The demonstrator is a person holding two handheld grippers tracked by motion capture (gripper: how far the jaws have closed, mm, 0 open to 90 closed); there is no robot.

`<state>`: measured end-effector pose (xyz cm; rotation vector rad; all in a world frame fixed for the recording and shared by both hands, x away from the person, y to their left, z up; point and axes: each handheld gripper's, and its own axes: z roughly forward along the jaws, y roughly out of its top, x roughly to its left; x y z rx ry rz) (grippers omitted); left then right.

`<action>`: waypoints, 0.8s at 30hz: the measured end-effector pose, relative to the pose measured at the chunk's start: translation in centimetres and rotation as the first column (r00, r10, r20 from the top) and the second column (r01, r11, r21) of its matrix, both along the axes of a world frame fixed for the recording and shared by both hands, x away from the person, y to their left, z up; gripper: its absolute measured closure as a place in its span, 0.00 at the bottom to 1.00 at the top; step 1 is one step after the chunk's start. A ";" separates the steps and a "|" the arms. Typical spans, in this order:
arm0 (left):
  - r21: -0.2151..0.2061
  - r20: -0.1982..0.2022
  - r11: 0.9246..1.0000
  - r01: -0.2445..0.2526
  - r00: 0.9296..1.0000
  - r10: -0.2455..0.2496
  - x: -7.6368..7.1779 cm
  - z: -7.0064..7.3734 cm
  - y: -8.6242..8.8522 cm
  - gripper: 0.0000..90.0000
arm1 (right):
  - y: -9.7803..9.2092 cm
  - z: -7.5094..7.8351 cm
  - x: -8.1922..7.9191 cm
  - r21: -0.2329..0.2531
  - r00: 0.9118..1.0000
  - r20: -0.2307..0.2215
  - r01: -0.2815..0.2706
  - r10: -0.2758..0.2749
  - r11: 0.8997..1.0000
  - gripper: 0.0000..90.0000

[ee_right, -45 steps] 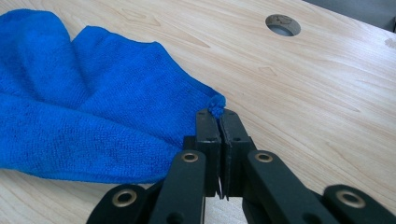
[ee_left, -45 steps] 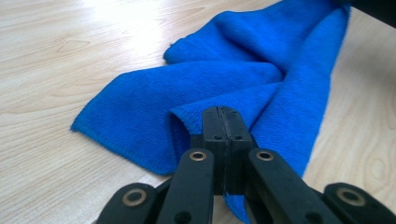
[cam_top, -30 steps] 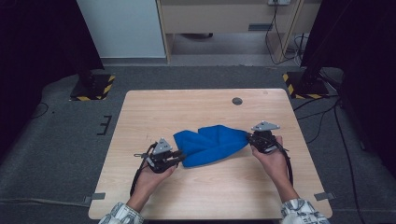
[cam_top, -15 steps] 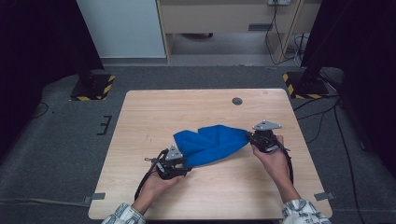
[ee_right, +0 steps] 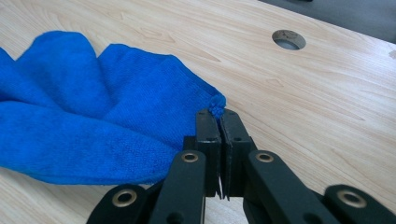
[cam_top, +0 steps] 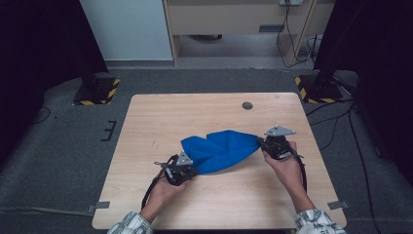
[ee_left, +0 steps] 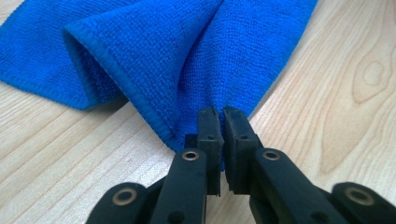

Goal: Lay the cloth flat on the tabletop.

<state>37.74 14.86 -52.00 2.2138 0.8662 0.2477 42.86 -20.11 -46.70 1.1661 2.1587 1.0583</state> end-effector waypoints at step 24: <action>-0.062 -0.085 0.986 -0.155 0.985 0.149 12.4 2.2 0.2 0.96 | 1.0 -1.8 2.9 -0.048 0.995 -0.091 0.024 -0.029 0.999 0.97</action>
